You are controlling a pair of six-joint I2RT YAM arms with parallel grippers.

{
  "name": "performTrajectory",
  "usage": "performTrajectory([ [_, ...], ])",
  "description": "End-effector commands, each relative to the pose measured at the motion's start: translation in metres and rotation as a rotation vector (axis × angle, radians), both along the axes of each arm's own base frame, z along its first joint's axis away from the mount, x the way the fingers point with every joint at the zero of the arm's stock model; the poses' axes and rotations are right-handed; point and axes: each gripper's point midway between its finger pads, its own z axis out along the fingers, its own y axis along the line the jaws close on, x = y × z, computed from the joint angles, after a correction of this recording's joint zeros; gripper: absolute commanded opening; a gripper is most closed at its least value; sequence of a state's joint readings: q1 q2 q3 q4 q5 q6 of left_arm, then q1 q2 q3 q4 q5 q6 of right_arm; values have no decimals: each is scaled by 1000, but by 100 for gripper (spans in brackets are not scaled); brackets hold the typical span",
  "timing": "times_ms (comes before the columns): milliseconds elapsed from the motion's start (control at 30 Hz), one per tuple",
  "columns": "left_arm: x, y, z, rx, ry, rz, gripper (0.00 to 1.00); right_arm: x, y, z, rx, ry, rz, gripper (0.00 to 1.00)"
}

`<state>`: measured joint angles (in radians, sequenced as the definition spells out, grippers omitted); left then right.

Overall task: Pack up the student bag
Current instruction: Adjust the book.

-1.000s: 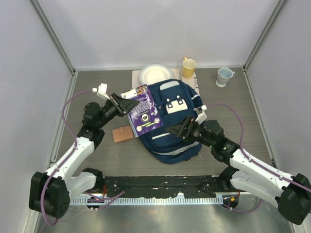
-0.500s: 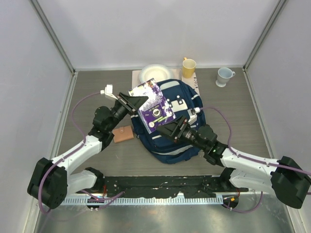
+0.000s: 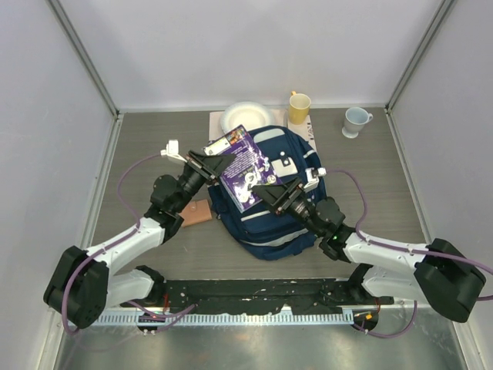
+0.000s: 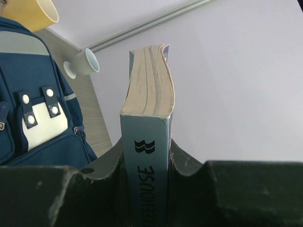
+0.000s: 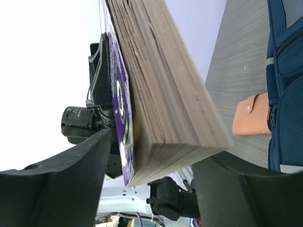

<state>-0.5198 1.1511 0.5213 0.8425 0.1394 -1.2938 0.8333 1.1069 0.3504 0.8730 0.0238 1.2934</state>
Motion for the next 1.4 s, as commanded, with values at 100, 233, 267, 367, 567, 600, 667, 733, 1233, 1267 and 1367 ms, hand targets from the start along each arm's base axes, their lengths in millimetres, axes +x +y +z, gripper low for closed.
performTrajectory([
  [100,-10,5,37,-112,-104,-7,0,7,-6,40,132,-123,-32,57],
  [233,-11,3,37,-132,-104,-17,0,10,-5,41,143,-121,-33,66],
  [267,-11,3,36,-136,-103,-20,0,10,-4,39,140,-120,-34,67],
  [367,-12,2,34,-149,-96,-29,0,13,-5,41,146,-127,-41,65],
  [567,-12,-2,29,-155,-85,-45,0,13,-4,45,156,-152,-32,47],
  [600,-12,-3,28,-155,-82,-50,0,14,-5,45,156,-150,-34,50],
  [667,-12,-6,27,-158,-78,-64,0,15,-5,44,154,-149,-33,52],
  [733,-13,-7,26,-159,-79,-72,0,15,-6,44,155,-151,-33,47],
  [1233,-13,-15,19,-150,-59,-100,0,24,-13,44,161,-147,-63,55],
  [1267,-14,-16,20,-151,-62,-106,0,25,-14,45,162,-148,-66,56],
  [1367,-15,-18,18,-148,-60,-115,0,26,-13,43,164,-142,-65,60],
])
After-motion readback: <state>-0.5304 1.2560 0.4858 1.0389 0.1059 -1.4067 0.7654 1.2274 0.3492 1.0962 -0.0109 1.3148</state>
